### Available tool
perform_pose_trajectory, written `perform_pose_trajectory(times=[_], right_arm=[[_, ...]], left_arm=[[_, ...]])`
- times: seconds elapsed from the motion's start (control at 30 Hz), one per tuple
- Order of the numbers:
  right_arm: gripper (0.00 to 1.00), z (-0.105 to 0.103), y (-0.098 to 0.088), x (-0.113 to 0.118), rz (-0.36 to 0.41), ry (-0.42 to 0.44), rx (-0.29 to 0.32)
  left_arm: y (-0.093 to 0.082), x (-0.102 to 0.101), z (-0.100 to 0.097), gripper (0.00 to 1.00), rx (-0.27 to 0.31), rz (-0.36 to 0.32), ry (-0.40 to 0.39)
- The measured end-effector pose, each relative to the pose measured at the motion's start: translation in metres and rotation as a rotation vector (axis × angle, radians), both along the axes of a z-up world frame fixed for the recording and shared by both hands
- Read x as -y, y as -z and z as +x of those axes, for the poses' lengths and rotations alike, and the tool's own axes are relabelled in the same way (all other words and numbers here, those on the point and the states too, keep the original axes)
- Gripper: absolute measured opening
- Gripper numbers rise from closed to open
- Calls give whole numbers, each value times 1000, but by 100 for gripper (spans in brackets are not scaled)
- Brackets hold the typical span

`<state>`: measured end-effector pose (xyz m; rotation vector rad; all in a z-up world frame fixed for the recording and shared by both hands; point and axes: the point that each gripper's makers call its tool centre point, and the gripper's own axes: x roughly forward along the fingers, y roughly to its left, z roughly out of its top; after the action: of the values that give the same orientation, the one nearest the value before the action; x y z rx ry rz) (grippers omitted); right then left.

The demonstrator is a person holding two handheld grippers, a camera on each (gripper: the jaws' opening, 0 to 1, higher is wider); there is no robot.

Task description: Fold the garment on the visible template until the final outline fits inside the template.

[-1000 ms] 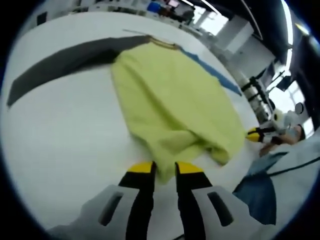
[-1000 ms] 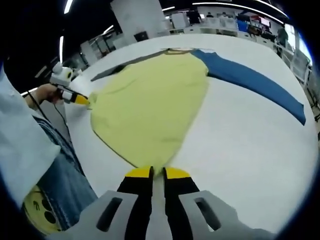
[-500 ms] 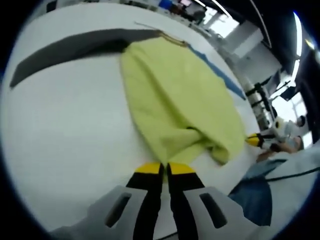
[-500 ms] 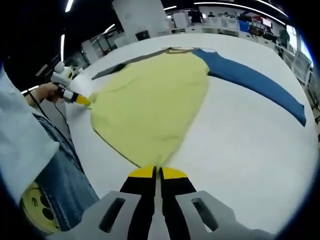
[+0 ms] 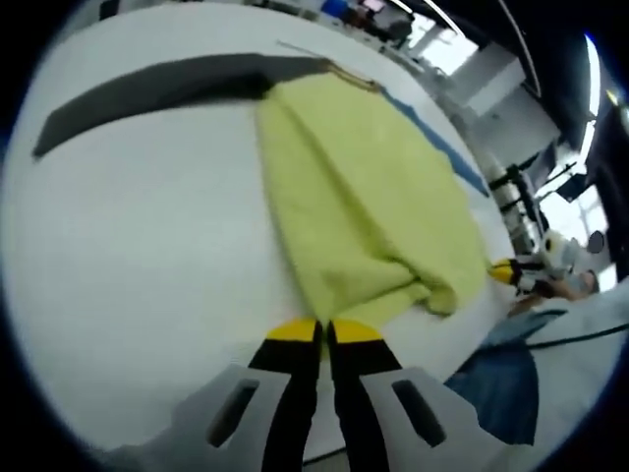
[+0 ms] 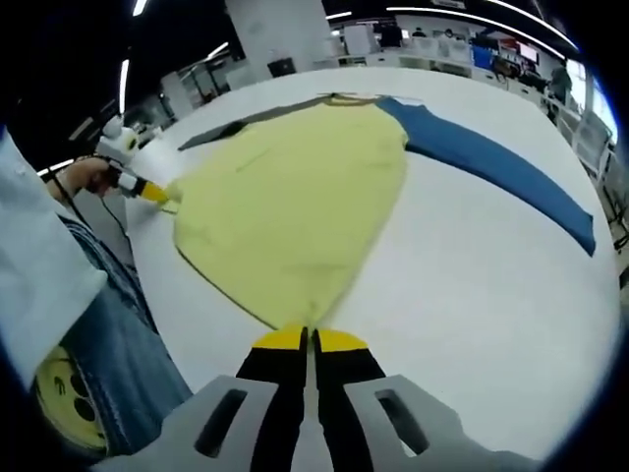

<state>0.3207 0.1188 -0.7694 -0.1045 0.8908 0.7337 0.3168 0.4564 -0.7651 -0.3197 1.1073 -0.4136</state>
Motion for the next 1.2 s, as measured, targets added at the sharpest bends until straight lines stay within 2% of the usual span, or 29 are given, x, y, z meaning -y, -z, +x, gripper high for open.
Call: perform_pose_trajectory(times=[0.2, 0.4, 0.57, 1.2], right_arm=[[3, 1, 1, 5, -5, 14, 0], [3, -1, 1, 7, -14, 13, 6], [3, -3, 1, 8, -27, 2, 3], [3, -24, -5, 9, -46, -39, -25]], left_arm=[[0, -9, -6, 0, 0, 22, -10], [2, -9, -12, 0, -16, 18, -18], [2, -8, -18, 0, -37, 34, 9], [2, -15, -37, 0, -78, 69, 19]])
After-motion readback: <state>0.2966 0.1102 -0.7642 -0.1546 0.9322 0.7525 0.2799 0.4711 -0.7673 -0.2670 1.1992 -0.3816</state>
